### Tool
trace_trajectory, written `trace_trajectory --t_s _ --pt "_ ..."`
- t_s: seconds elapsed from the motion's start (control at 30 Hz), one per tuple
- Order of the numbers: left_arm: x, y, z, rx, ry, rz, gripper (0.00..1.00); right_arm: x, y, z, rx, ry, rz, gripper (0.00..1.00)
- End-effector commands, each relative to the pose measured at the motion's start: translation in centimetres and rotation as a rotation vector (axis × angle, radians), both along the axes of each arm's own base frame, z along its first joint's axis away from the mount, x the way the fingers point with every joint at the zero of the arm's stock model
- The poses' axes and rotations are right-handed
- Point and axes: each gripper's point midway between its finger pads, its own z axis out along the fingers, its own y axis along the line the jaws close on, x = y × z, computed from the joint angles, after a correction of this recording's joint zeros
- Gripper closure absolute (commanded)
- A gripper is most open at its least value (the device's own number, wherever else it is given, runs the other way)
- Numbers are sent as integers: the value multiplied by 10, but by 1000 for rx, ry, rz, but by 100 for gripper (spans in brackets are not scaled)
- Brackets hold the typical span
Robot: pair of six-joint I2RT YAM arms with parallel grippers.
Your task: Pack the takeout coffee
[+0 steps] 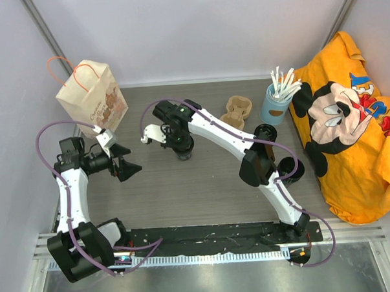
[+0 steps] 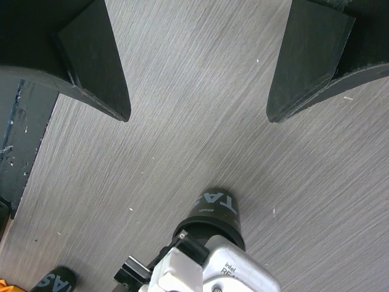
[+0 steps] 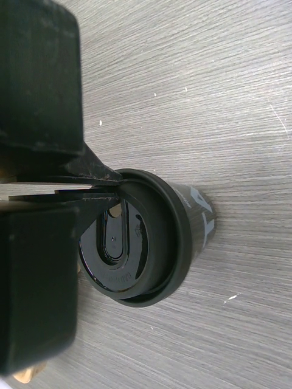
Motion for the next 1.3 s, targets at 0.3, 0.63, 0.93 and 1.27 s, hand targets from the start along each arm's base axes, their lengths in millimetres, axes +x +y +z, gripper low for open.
trace_trajectory --t_s 0.3,0.63,0.93,1.27 --pt "0 0 11 -36 -38 -18 0 1 7 20 45 -30 14 72" --pt "0 1 10 -40 -38 -15 0 -1 11 46 108 -54 19 57" --pt "3 1 8 -64 -19 -22 0 -7 -4 106 225 -111 -17 35" --pt "29 -24 1 -57 96 -31 0 51 -54 116 477 63 -389 31"
